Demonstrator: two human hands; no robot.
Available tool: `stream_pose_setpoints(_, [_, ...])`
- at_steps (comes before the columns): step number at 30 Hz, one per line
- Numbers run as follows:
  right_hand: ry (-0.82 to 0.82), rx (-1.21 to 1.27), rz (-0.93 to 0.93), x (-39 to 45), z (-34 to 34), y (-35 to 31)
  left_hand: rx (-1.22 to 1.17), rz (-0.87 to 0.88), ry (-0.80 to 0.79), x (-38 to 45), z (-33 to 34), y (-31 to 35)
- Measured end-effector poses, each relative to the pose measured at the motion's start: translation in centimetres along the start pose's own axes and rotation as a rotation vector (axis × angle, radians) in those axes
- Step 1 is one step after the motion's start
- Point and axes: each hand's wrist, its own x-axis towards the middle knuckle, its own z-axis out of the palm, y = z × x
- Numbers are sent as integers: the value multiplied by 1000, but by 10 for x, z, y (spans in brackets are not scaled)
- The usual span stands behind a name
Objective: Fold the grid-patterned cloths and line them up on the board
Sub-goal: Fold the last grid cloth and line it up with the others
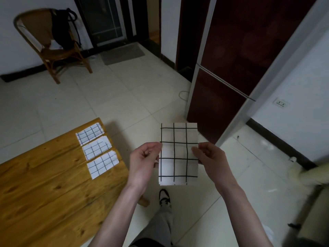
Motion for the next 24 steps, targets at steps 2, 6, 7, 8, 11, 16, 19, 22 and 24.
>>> stream_pose_setpoints(2, [-6,-16,-9,22,-4,-3,0,-7,14,19,11,0])
stream_pose_setpoints(6, [-4,-49,-31,78,-8,-12,-14,9,38,63,34,4])
stream_pose_setpoints(7, [-8,-61,-35,92,-9,-16,-13,9,49,76,39,6])
stream_pose_setpoints(8, [-15,-70,-34,107,-9,-21,-13,10,61,87,44,10])
stream_pose_setpoints(11, [-46,-81,-21,150,-7,-34,-21,31,86,123,58,20])
stream_pose_setpoints(16, [-109,-72,-45,220,10,-59,-127,32,174,184,73,39])
stream_pose_setpoints(19, [-149,-61,-81,257,24,-69,-117,55,225,218,75,45])
stream_pose_setpoints(22, [-180,-87,-108,290,39,-79,-110,55,294,244,71,50])
stream_pose_setpoints(24, [-210,-105,-139,312,51,-86,-104,78,333,259,66,53])
